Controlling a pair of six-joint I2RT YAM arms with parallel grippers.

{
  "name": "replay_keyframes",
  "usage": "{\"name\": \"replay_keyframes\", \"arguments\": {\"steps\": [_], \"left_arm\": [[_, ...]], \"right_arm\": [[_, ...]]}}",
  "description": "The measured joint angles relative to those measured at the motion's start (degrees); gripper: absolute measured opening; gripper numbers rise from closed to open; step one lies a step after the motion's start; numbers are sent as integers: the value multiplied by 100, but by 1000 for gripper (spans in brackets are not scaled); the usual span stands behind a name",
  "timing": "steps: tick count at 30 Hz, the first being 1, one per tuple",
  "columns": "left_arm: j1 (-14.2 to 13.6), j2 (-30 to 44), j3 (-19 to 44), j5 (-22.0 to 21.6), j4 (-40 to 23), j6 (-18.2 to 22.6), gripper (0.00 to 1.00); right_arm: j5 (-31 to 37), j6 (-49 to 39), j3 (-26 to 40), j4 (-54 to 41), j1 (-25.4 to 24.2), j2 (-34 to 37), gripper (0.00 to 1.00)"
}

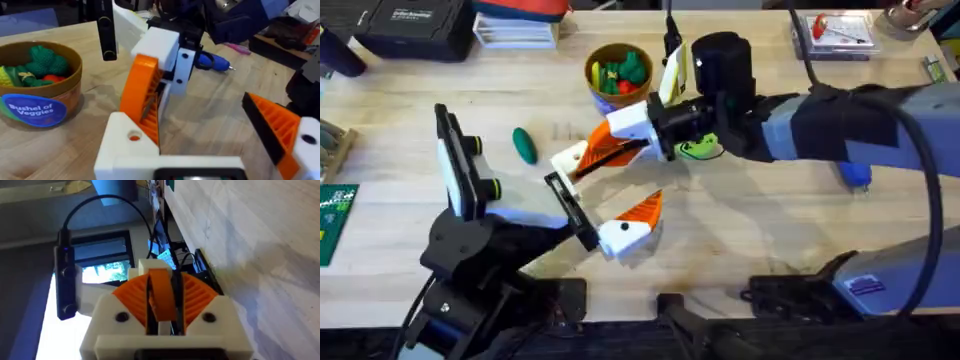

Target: Pick up the gripper from the table and insert it into the empty holder that is missing its gripper. Then pick up a screw, insert it into the mounting hole, and use the screwdriver to tighten it. Finally, clean up the table by picking up the vegetable and placing it into the bucket.

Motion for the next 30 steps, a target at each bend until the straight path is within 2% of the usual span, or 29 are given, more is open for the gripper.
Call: {"name": "replay_keyframes", "arguments": {"steps": [8, 21, 25, 30], "left_arm": [[0, -1, 0, 9, 3, 64, 986], [-9, -17, 4, 276, 93, 311, 986], [-116, -11, 0, 575, 7, 278, 986], [-120, -11, 0, 697, 0, 273, 987]], "right_arm": [[-13, -2, 0, -22, -15, 0, 359], [-404, -68, -2, -118, -200, 2, 670], [-494, -72, 0, -27, -289, 1, 764], [-575, -63, 0, -24, -356, 0, 833]]}}
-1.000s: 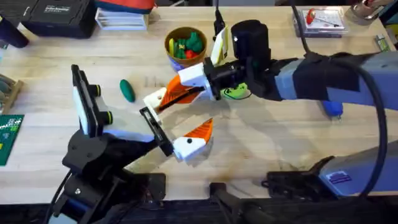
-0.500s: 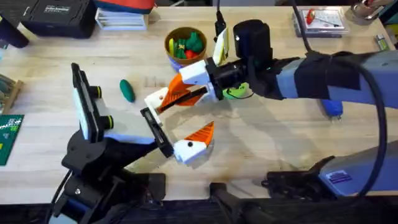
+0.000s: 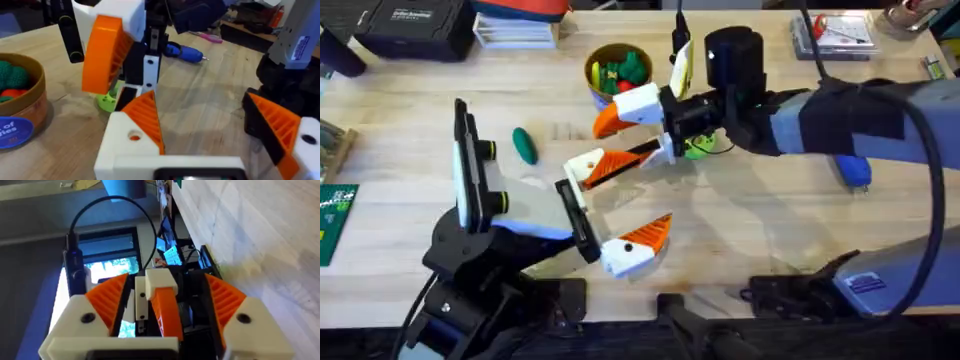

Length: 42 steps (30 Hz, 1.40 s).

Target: Pick up the gripper from the table and insert it into the empty holder that is missing its gripper. Then pick up a screw, insert it into the mounting hole, and use the screwdriver to tighten it. Finally, clean up the table by picking up the vegetable and placing it into the bucket.

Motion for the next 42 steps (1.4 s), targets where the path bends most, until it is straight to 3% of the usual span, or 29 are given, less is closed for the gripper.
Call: {"name": "replay_keyframes", "arguments": {"steps": [8, 16, 24, 33, 38, 42], "left_arm": [[0, 0, 0, 55, -7, -11, 986], [0, 0, 0, 55, -7, -13, 985], [0, 0, 0, 57, -7, -13, 986], [0, 0, 0, 55, -7, -13, 985], [0, 0, 0, 57, -7, -36, 985], [0, 0, 0, 57, -8, -70, 986]], "right_arm": [[-294, -194, 0, -138, -144, 1, 848], [-718, -826, 0, -1235, -265, 0, 679], [-1087, -1091, 0, -1287, -262, 2, 582], [-1198, -1143, 0, -1287, -262, 2, 336], [-1230, -1149, 0, -1283, -262, 1, 29], [-1221, -1166, 0, -1281, -262, 2, 10]]}}
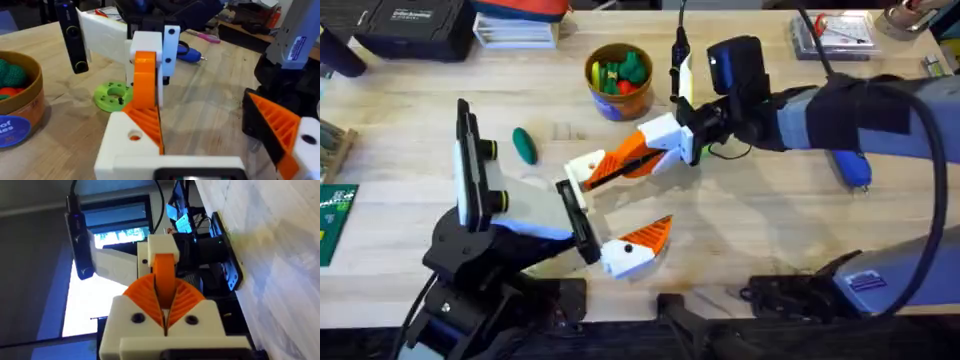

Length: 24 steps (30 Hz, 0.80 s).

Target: Pick up the gripper from the table and insert it into the empty holder that is missing its gripper. Then pick up a screw, insert it into the mounting hole, and use the screwdriver to tighten it. Finally, clean up the table by picking up the vegetable and placing it into the bucket.

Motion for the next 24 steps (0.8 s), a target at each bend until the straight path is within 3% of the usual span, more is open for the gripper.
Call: {"name": "replay_keyframes", "arguments": {"steps": [24], "left_arm": [[56, 0, -2, -326, -1, -155, 986]], "right_arm": [[690, 215, 11, 536, 192, -46, 7]]}}
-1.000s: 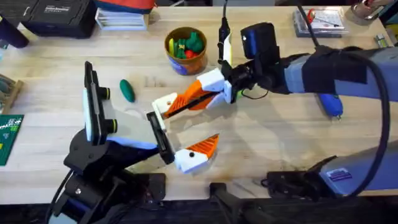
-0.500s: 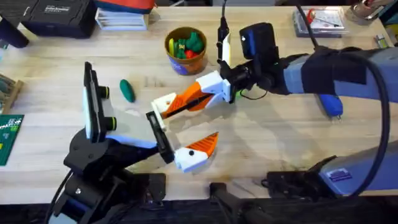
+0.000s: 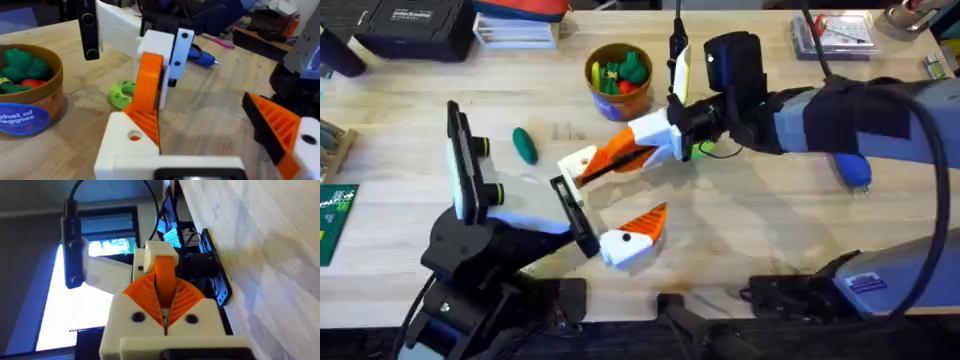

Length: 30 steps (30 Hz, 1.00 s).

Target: Pick up the gripper from the table and insert it into the empty holder that is missing its gripper. Then pick up a screw, insert it into the mounting hole, and use the screwdriver to tighten it. Finally, clean up the table by picking up the vegetable and placing it into the bucket.

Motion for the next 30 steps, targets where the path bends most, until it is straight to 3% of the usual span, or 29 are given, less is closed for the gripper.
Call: {"name": "replay_keyframes", "arguments": {"steps": [14, 24, 30], "left_arm": [[32, 0, 1, -238, 2, 0, 985], [32, 0, 2, -233, 4, 8, 986], [-12, 0, 2, -2, 11, 46, 986]], "right_arm": [[372, 222, 0, 352, 111, 0, 8], [385, 263, 0, 341, 114, 0, 153], [370, 263, 0, 332, 157, 2, 216]]}}
